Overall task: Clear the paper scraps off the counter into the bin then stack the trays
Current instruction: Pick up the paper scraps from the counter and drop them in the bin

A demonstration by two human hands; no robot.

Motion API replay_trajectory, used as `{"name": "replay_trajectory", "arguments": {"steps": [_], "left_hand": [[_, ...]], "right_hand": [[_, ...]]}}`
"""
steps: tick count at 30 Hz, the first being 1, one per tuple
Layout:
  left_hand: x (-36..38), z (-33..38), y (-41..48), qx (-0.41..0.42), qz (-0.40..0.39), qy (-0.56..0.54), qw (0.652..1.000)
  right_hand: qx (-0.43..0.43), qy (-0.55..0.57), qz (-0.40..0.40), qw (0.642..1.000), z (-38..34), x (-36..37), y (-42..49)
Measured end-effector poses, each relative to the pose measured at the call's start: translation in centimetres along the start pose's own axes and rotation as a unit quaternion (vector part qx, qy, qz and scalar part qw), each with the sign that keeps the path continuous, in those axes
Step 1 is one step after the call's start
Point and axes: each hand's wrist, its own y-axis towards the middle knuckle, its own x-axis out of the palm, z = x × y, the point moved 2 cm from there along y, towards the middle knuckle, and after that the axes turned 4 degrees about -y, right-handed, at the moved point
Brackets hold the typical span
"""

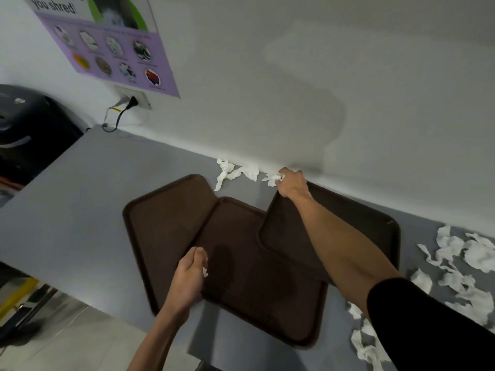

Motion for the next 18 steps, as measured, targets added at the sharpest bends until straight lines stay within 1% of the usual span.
{"name": "replay_trajectory", "arguments": {"steps": [3, 5, 8, 9, 11, 15, 17, 18], "left_hand": [[-1.6, 0.4, 0.3, 0.011, -0.005, -0.008, 1.0], [-2.8, 0.5, 0.9, 0.017, -0.009, -0.004, 1.0], [-4.4, 0.3, 2.4, 0.032, -0.011, 0.011, 0.999], [-4.9, 0.3, 2.8, 0.037, -0.012, 0.015, 0.999], [-5.5, 0.5, 3.4, 0.045, -0.018, 0.018, 0.999], [-5.9, 1.3, 4.3, 0.059, -0.045, 0.02, 0.997], [-5.6, 1.7, 4.6, 0.049, -0.071, 0.004, 0.996], [-5.3, 1.9, 4.7, 0.045, -0.085, -0.002, 0.995]], "right_hand": [[0.02, -0.001, 0.017, 1.0, 0.4, 1.4, 1.5], [0.042, 0.043, 0.024, 0.998, 0.4, 1.4, 1.3], [0.084, 0.127, 0.056, 0.987, 0.3, 1.0, 0.6], [0.099, 0.174, 0.063, 0.978, 0.1, 0.6, 0.1], [0.102, 0.249, 0.086, 0.959, -0.3, -0.4, -1.3], [0.11, 0.359, 0.145, 0.915, -0.6, -3.6, -6.0], [0.118, 0.413, 0.159, 0.889, -0.6, -5.0, -8.7], [0.121, 0.421, 0.168, 0.883, -0.4, -5.7, -10.3]]}}
